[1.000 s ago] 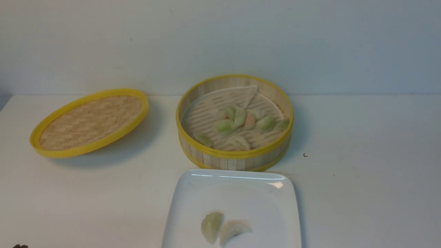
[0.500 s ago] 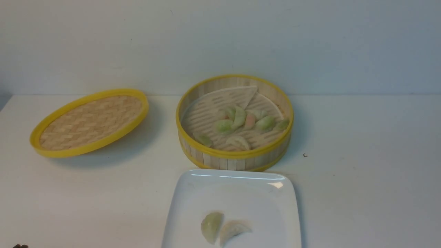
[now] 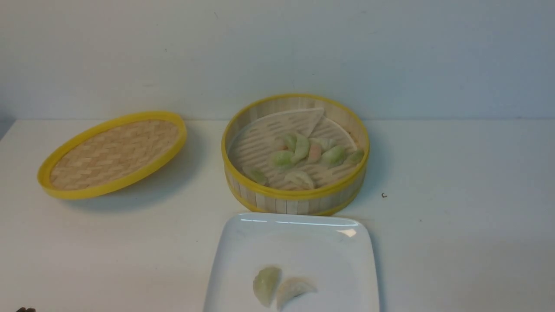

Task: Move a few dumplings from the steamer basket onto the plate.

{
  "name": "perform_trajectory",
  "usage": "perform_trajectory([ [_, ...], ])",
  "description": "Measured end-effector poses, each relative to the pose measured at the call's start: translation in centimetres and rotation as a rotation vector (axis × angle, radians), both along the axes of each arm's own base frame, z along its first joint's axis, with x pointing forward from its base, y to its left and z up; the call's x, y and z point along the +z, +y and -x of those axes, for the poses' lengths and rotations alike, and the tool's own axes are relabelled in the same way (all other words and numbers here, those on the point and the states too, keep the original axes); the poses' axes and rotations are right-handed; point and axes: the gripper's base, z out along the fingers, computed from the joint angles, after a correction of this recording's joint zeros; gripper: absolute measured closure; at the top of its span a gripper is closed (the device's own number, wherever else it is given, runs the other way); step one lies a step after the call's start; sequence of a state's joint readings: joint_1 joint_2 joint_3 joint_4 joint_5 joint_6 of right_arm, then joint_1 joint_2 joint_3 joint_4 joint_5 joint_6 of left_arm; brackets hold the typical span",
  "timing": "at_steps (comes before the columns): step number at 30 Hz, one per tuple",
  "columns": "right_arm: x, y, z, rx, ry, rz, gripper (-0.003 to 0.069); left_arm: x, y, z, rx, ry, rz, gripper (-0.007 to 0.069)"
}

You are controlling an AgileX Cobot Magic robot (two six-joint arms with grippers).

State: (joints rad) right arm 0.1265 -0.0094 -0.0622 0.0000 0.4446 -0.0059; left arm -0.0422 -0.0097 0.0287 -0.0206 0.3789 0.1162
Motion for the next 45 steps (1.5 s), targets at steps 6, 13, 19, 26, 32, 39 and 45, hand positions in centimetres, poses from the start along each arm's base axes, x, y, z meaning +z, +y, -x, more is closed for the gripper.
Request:
perform_trajectory([
  [6,-2.3,-0.3,-0.38,-0.065,0.031,0.003,0.0673,-0.01,0.0,0.0,0.0,0.001,0.0,0.0631],
  [13,-2.29,-0.31,-0.38,-0.067,0.03,-0.003,0.0673,-0.01,0.0,0.0,0.0,0.001,0.0,0.0631],
  [19,-2.29,-0.31,-0.38,-0.067,0.03,-0.003,0.0673,-0.01,0.0,0.0,0.0,0.001,0.0,0.0631],
  [26,-2.29,-0.31,-0.38,-0.067,0.03,-0.003,0.0673,-0.01,0.0,0.0,0.0,0.001,0.0,0.0631],
  [32,-2.29,-0.31,-0.38,-0.067,0.03,-0.003,0.0673,-0.01,0.0,0.0,0.0,0.001,0.0,0.0631],
  [39,-2.29,-0.31,-0.38,-0.067,0.03,-0.003,0.0673,-0.01,0.0,0.0,0.0,0.001,0.0,0.0631],
  [45,-2.29,-0.31,-0.38,-0.067,0.03,-0.003,0.0673,-0.01,0.0,0.0,0.0,0.001,0.0,0.0631],
])
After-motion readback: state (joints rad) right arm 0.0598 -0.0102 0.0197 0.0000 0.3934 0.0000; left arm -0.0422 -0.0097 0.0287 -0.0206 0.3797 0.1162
